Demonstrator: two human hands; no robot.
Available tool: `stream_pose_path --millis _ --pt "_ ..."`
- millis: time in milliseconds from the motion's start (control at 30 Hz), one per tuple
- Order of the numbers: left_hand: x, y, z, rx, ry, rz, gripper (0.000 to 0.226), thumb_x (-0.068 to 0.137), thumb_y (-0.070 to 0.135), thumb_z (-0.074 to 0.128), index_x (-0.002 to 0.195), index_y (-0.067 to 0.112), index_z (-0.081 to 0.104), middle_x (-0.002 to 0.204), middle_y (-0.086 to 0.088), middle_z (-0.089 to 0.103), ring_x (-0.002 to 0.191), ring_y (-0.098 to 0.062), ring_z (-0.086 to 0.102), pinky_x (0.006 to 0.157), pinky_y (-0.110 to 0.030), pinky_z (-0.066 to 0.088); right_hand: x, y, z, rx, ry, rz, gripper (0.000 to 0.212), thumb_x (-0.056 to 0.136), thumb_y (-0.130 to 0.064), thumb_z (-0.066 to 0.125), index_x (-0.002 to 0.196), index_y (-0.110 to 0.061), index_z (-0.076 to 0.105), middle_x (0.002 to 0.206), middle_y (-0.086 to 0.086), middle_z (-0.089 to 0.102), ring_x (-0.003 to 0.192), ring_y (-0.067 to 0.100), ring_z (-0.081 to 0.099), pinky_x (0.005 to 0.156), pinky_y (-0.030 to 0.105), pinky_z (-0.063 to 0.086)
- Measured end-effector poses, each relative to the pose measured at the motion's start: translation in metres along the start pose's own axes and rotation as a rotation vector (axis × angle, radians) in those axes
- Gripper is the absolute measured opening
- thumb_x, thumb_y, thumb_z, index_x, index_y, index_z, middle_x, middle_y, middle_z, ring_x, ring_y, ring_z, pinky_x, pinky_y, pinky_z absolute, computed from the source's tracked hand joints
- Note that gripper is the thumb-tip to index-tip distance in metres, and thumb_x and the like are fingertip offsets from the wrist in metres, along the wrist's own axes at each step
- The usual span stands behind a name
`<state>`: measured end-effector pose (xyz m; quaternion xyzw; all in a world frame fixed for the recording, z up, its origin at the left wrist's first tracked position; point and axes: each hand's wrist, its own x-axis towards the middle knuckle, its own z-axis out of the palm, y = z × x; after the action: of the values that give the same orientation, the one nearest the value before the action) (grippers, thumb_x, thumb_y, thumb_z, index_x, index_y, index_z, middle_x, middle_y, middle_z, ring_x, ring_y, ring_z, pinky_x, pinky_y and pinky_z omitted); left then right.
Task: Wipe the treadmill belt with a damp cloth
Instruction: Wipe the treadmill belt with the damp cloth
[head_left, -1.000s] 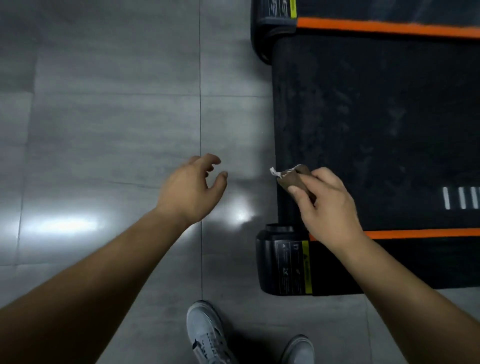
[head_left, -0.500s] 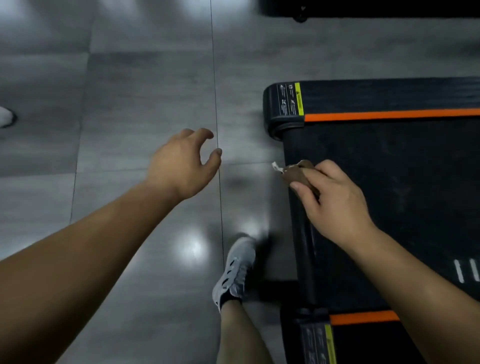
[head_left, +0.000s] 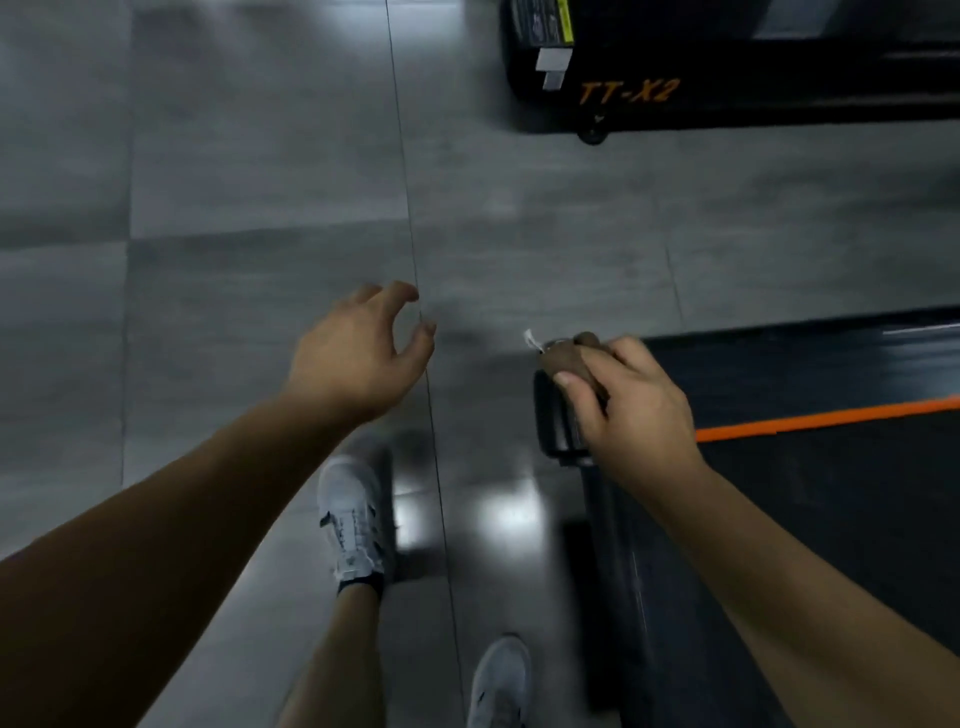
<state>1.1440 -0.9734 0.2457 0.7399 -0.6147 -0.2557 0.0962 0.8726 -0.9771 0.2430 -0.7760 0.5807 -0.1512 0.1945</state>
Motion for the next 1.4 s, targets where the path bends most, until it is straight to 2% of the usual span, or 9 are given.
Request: stream_pose_path --millis 133,400,533,733,867,967,1067,1267,1400 --pt "0.091 -0.012 -0.041 -0.001 -0.032 0.014 0.053 0.099 0.057 0.045 0.140 0.025 0.052 0.131 -0.009 0.060 0.105 -0.030 0.064 0.082 -0.042 0.053 0.095 -0.020 0.005 -0.028 0.032 0.036 0.038 0.094 -0.049 0.046 0.106 -0.023 0.070 0.094 -0.003 0.054 0.073 0.017 0.054 0.060 0.023 0.036" --pt "0.264 0.001 -0.092 0.047 -0.041 0.094 0.046 0.099 0.048 0.053 0.137 0.023 0.056 0.122 -0.007 0.064 0.109 -0.031 0.063 0.084 -0.041 0.050 0.267 -0.008 -0.005 0.074 0.161 0.093 0.025 0.095 -0.041 0.060 0.107 -0.021 0.072 0.090 -0.004 0.055 0.076 0.016 0.056 0.061 0.023 0.038" --pt "0.357 0.035 -0.103 0.036 -0.058 0.091 0.049 0.098 0.049 0.052 0.138 0.021 0.058 0.127 -0.007 0.063 0.115 -0.031 0.061 0.092 -0.040 0.046 0.349 0.025 -0.015 0.085 0.165 0.116 0.035 0.092 -0.046 0.055 0.108 -0.020 0.072 0.091 -0.001 0.058 0.077 0.016 0.056 0.061 0.025 0.044" --pt "0.497 0.074 -0.094 0.015 -0.060 0.025 0.047 0.100 0.049 0.052 0.138 0.023 0.057 0.133 -0.007 0.062 0.116 -0.031 0.061 0.096 -0.042 0.049 0.475 0.087 -0.021 0.097 0.086 0.188 0.026 0.094 -0.036 0.065 0.116 -0.023 0.070 0.099 0.000 0.059 0.085 0.017 0.055 0.066 0.024 0.036" --pt "0.574 0.094 -0.089 -0.014 -0.062 0.016 0.050 0.101 0.051 0.048 0.142 0.023 0.052 0.131 -0.008 0.061 0.114 -0.030 0.061 0.095 -0.047 0.052 0.560 0.115 -0.025 0.112 0.094 0.148 0.026 0.094 -0.036 0.062 0.115 -0.021 0.070 0.095 -0.001 0.055 0.078 0.009 0.046 0.063 0.024 0.032" --pt "0.629 0.103 -0.088 -0.017 -0.042 0.017 0.050 0.102 0.049 0.047 0.143 0.021 0.051 0.128 -0.008 0.061 0.113 -0.028 0.061 0.093 -0.044 0.052 0.624 0.132 -0.023 0.121 0.077 0.103 0.025 0.096 -0.037 0.058 0.113 -0.022 0.069 0.093 -0.004 0.052 0.078 0.007 0.047 0.064 0.026 0.037" --pt "0.690 0.103 -0.084 -0.043 -0.047 0.012 0.049 0.103 0.049 0.045 0.145 0.024 0.048 0.129 -0.007 0.060 0.110 -0.027 0.062 0.089 -0.043 0.054 0.695 0.145 -0.013 0.138 0.056 0.072 0.025 0.097 -0.041 0.054 0.106 -0.022 0.067 0.093 -0.005 0.053 0.079 0.008 0.048 0.065 0.028 0.042" --pt "0.833 0.079 -0.064 -0.167 -0.023 -0.079 0.054 0.103 0.050 0.047 0.148 0.021 0.044 0.142 -0.007 0.054 0.119 -0.027 0.059 0.094 -0.046 0.054 0.859 0.168 0.027 0.174 0.038 -0.011 0.016 0.098 -0.032 0.055 0.095 -0.020 0.065 0.086 -0.006 0.049 0.074 0.007 0.048 0.062 0.021 0.038" --pt "0.919 0.066 -0.035 -0.270 0.003 -0.143 0.057 0.103 0.050 0.048 0.152 0.023 0.039 0.150 -0.006 0.045 0.124 -0.026 0.057 0.098 -0.048 0.053 0.979 0.187 0.070 0.139 0.081 -0.067 0.018 0.098 -0.032 0.057 0.092 -0.017 0.065 0.086 -0.004 0.047 0.073 0.012 0.049 0.064 0.026 0.034"
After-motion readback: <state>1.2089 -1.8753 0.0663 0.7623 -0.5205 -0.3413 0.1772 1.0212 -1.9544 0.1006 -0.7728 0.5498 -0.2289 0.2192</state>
